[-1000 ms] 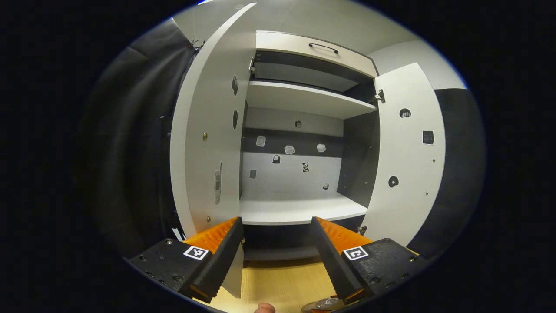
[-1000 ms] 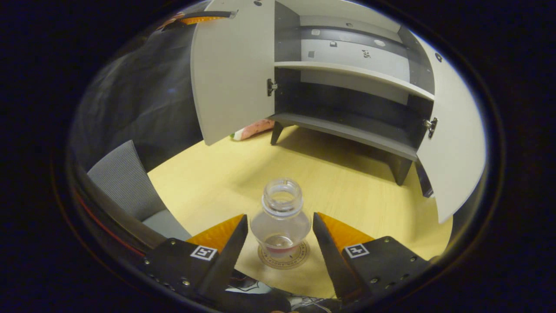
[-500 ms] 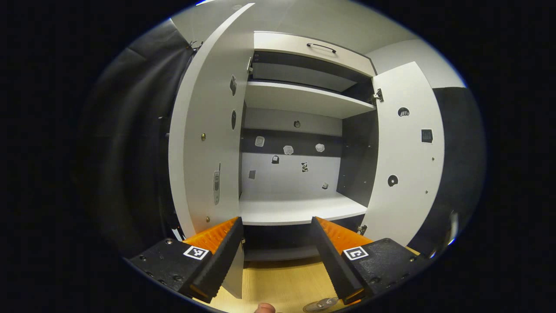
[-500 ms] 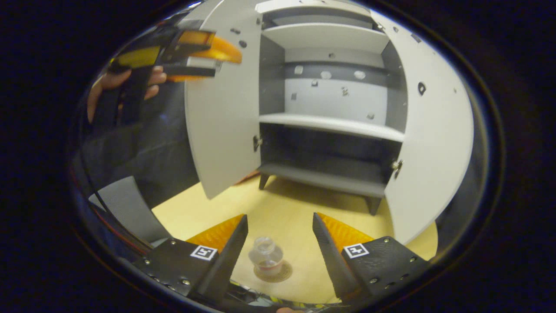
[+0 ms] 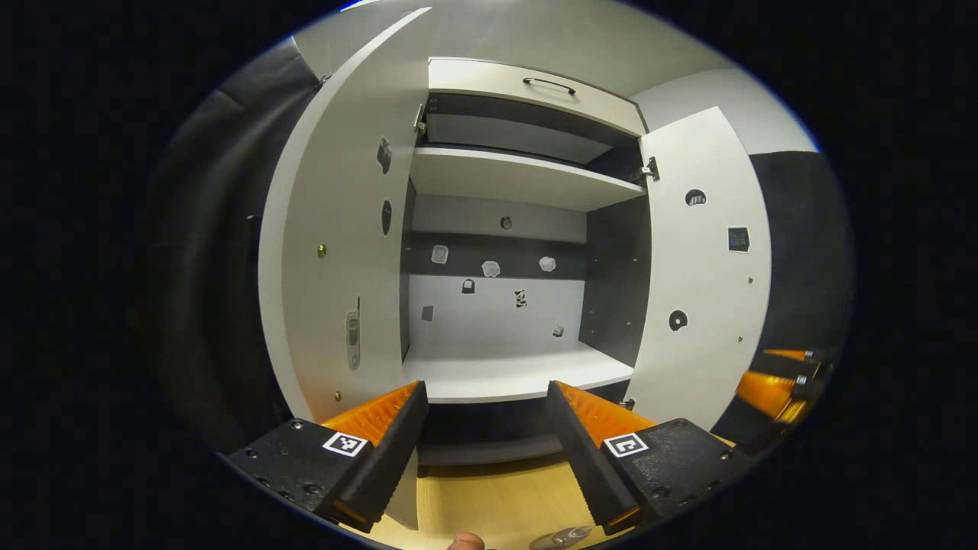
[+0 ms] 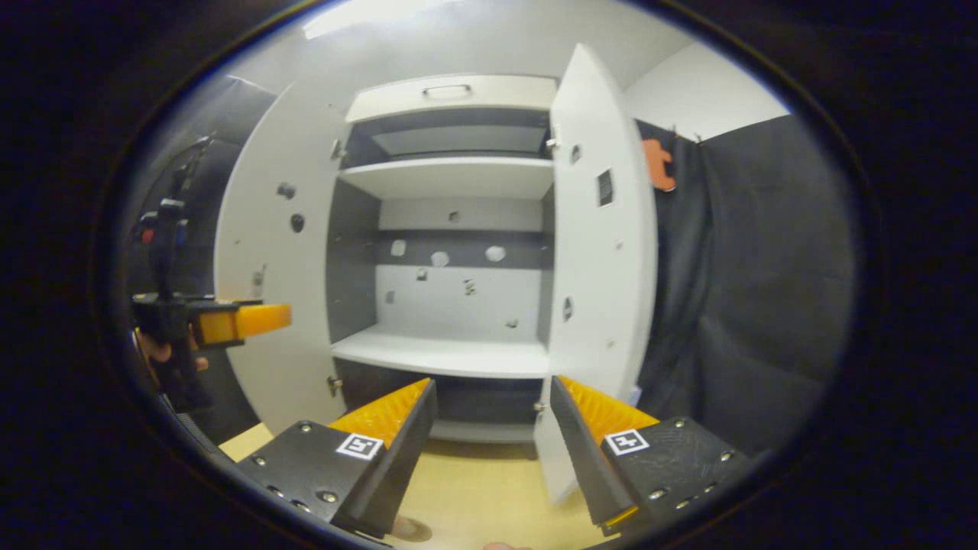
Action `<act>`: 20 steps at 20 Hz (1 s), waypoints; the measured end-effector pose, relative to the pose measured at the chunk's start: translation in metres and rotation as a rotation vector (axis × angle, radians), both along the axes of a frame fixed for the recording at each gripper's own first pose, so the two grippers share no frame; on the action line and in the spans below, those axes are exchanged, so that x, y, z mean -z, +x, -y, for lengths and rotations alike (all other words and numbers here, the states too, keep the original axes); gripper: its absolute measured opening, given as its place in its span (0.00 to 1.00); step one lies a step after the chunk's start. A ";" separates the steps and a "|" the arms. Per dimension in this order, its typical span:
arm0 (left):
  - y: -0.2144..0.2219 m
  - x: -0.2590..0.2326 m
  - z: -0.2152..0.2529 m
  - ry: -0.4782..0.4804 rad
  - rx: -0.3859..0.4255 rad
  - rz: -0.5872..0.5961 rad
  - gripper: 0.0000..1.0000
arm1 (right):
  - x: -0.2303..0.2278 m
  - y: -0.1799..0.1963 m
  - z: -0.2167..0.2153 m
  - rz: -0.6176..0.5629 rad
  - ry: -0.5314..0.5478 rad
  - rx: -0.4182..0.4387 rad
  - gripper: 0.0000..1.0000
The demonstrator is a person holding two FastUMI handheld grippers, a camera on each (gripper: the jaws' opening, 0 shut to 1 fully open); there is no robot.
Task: Grasp the bottle in the cabinet with the left hand and place it on the coaster, then close the right door with the right hand and the left door with the left hand.
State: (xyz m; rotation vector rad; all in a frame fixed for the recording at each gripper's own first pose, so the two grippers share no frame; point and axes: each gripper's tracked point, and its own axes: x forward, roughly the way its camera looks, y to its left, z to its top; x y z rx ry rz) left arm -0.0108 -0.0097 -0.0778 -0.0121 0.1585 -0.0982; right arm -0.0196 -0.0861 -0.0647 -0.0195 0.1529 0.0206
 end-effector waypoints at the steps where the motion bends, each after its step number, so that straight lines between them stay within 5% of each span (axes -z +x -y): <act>1: 0.000 0.000 0.002 -0.001 0.002 0.002 0.97 | -0.009 0.001 0.019 0.022 -0.021 0.044 0.90; 5: -0.001 -0.004 0.012 -0.001 0.018 0.013 0.97 | -0.032 -0.001 0.081 0.084 -0.118 0.229 0.87; 10: -0.005 -0.008 0.015 -0.005 0.020 0.027 0.93 | -0.054 0.004 0.132 0.154 -0.108 0.414 0.90; 20: -0.012 -0.004 0.004 -0.019 -0.010 0.019 0.96 | -0.051 0.031 0.125 0.155 -0.081 0.355 0.89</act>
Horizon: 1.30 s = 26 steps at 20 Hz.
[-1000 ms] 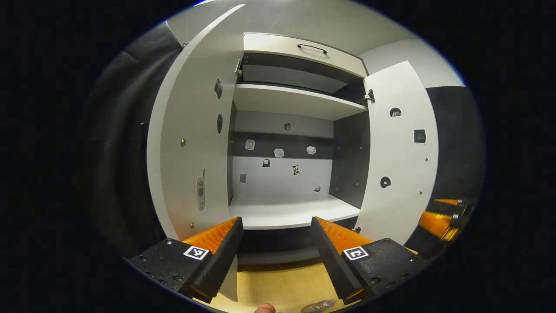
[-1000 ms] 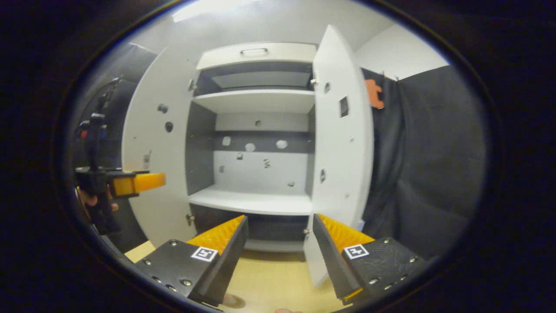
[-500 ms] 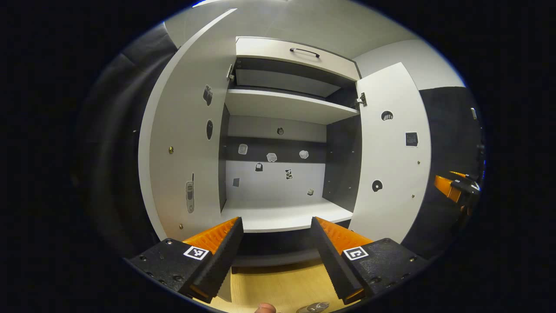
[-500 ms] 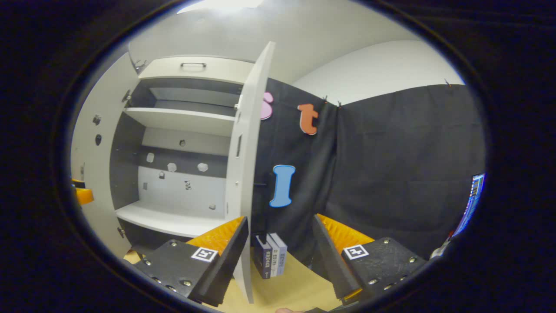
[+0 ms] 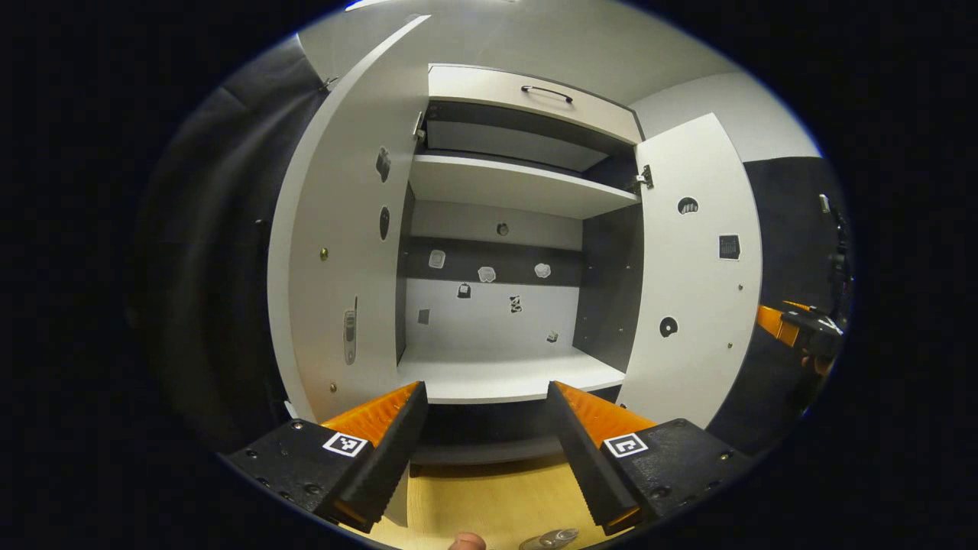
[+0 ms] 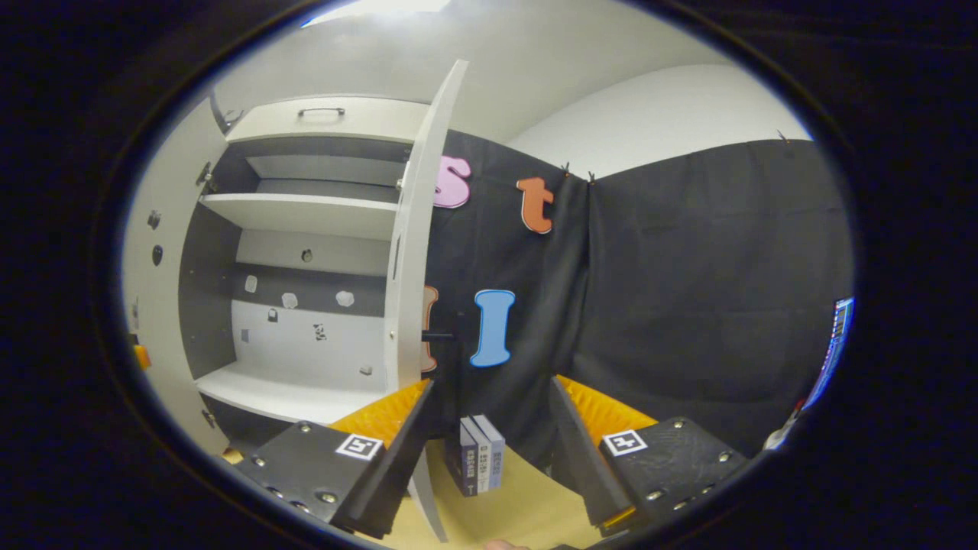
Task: Grasp the bottle in the cabinet with the left hand and place it on the coaster, then close the right door with the right hand and the left door with the left hand.
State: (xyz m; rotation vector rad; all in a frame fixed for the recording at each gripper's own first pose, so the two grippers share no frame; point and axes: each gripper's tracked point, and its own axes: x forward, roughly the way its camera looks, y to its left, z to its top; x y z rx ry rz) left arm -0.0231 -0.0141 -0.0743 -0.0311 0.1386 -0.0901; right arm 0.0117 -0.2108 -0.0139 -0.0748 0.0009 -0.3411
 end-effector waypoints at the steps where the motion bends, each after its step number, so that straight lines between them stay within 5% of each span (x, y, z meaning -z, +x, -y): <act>1: 0.000 0.001 -0.001 0.002 -0.001 0.000 0.96 | 0.000 -0.001 -0.003 0.000 0.004 -0.020 0.89; 7: 0.002 0.008 0.007 -0.014 0.014 -0.018 0.93 | -0.004 -0.003 -0.018 0.002 -0.006 -0.112 0.89; 9: 0.004 0.008 0.010 -0.010 0.023 -0.019 0.96 | -0.004 0.011 -0.090 0.015 0.111 -0.374 0.94; 10: 0.004 0.008 0.011 -0.003 0.024 -0.020 0.96 | -0.006 0.032 -0.095 0.008 0.001 -0.305 0.94; 12: 0.000 0.005 0.007 0.006 0.015 -0.008 0.96 | 0.001 0.014 -0.091 -0.027 -0.132 -0.292 0.99; 17: 0.001 0.009 0.011 -0.001 0.031 -0.020 0.96 | -0.014 0.008 -0.098 0.019 0.069 -0.346 0.98; 26: -0.006 0.013 0.010 -0.016 0.036 -0.022 0.93 | -0.013 0.016 -0.066 0.007 0.058 -0.273 0.96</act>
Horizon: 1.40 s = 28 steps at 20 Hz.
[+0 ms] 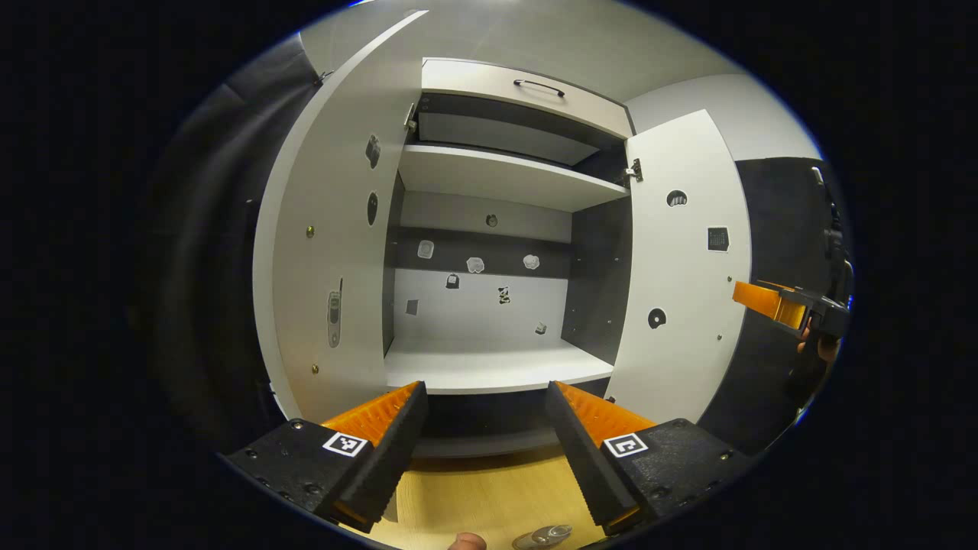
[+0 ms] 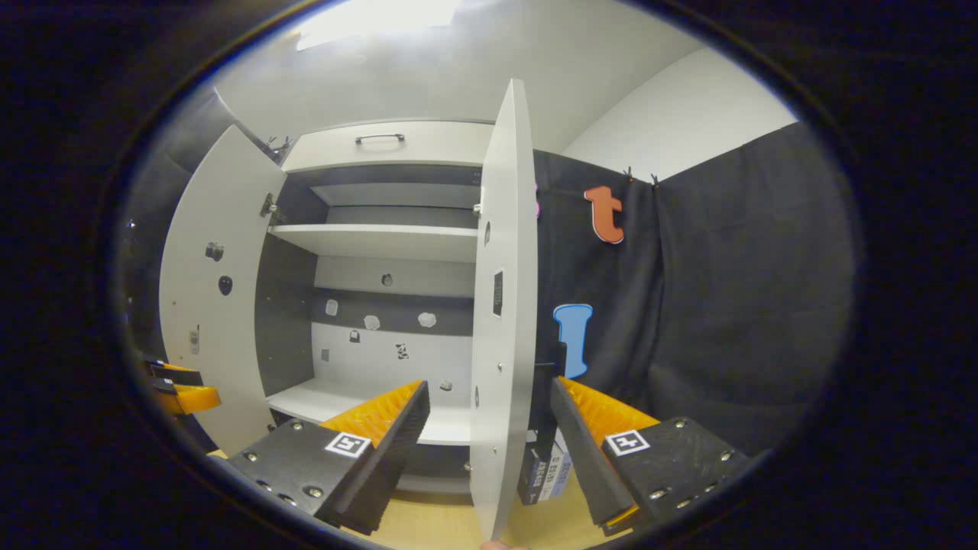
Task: Grasp the bottle in the cabinet with the left hand and place it on the coaster, then close the right door with the right hand and the left door with the left hand.
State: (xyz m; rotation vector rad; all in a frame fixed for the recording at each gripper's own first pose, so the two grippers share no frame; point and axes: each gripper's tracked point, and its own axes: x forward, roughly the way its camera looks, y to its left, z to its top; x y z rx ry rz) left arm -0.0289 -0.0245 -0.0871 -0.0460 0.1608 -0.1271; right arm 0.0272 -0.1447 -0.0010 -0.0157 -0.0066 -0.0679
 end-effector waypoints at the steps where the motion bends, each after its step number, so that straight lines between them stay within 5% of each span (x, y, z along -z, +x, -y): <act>1: 0.000 0.001 -0.002 0.000 -0.006 0.000 0.96 | 0.003 0.002 -0.001 -0.008 0.001 -0.005 0.96; 18: -0.018 0.006 -0.019 0.005 -0.053 -0.019 0.96 | 0.010 0.004 -0.112 -0.066 0.111 -0.275 1.00; 28: -0.055 -0.025 -0.067 -0.019 -0.219 0.035 0.96 | 0.026 0.023 -0.212 -0.115 0.174 -0.545 1.00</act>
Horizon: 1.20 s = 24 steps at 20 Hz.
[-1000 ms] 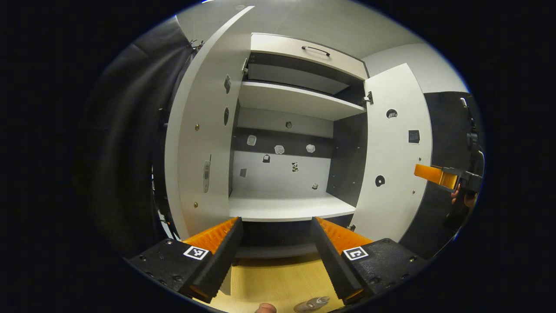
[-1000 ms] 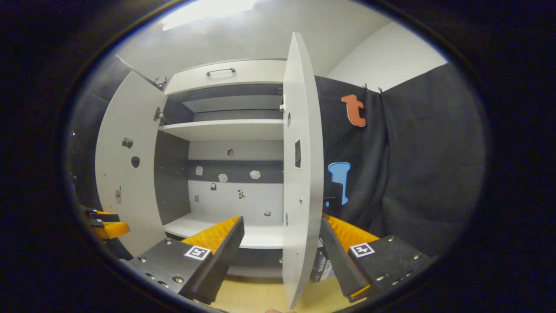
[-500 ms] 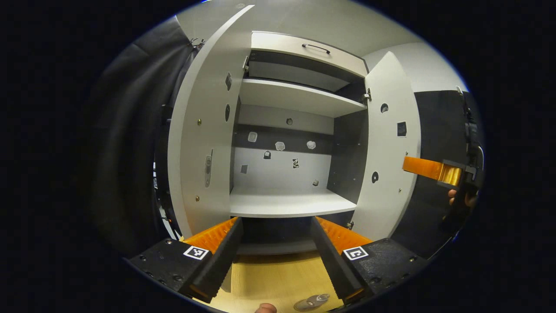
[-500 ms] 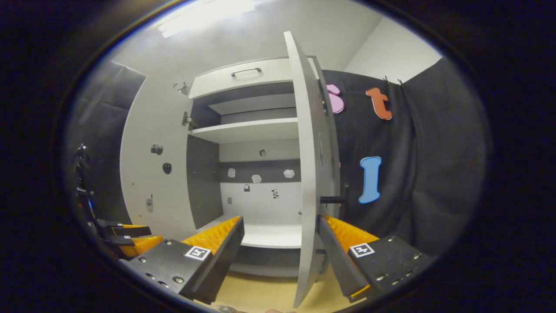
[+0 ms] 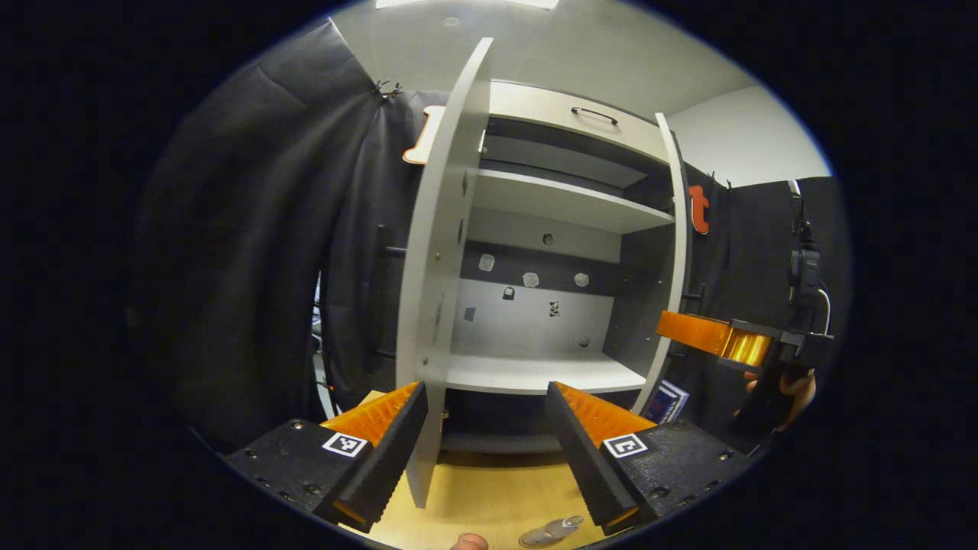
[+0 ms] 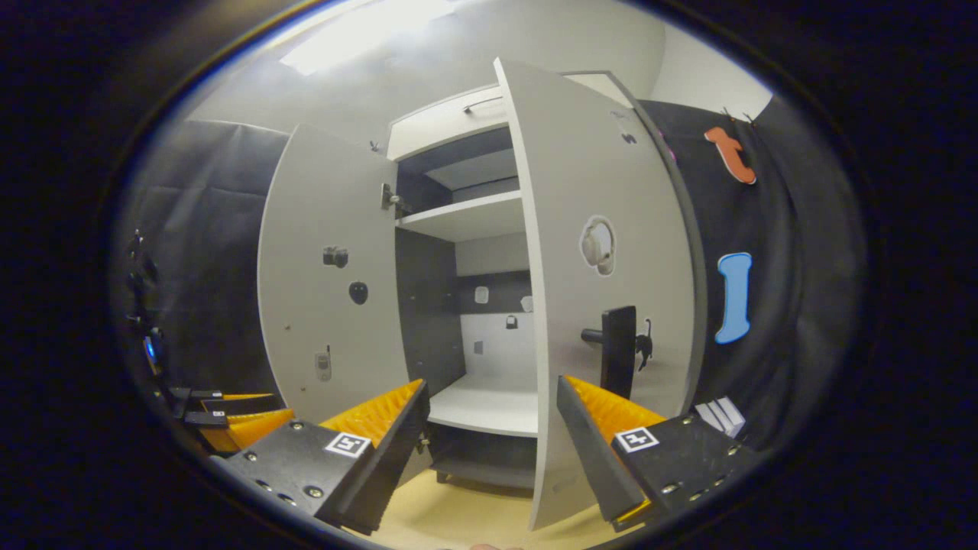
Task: Grasp the bottle in the cabinet with the left hand and place it on the coaster, then close the right door with the right hand and the left door with the left hand.
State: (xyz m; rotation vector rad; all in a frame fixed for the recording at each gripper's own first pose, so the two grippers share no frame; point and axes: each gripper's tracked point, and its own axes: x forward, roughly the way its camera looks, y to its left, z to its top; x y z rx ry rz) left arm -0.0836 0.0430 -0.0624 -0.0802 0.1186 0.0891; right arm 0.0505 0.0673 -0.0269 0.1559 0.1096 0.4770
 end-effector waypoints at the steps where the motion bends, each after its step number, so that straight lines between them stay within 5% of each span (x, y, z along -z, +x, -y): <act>1: -0.005 -0.002 -0.008 0.009 -0.024 0.001 0.96 | 0.002 -0.001 -0.010 -0.004 0.005 -0.021 1.00; 11: -0.018 -0.009 -0.099 0.078 -0.269 0.021 0.96 | 0.009 -0.001 -0.018 -0.013 0.026 -0.053 1.00; 24: 0.017 -0.011 -0.110 0.183 -0.236 0.036 0.94 | 0.023 -0.010 0.028 -0.026 -0.023 0.056 1.00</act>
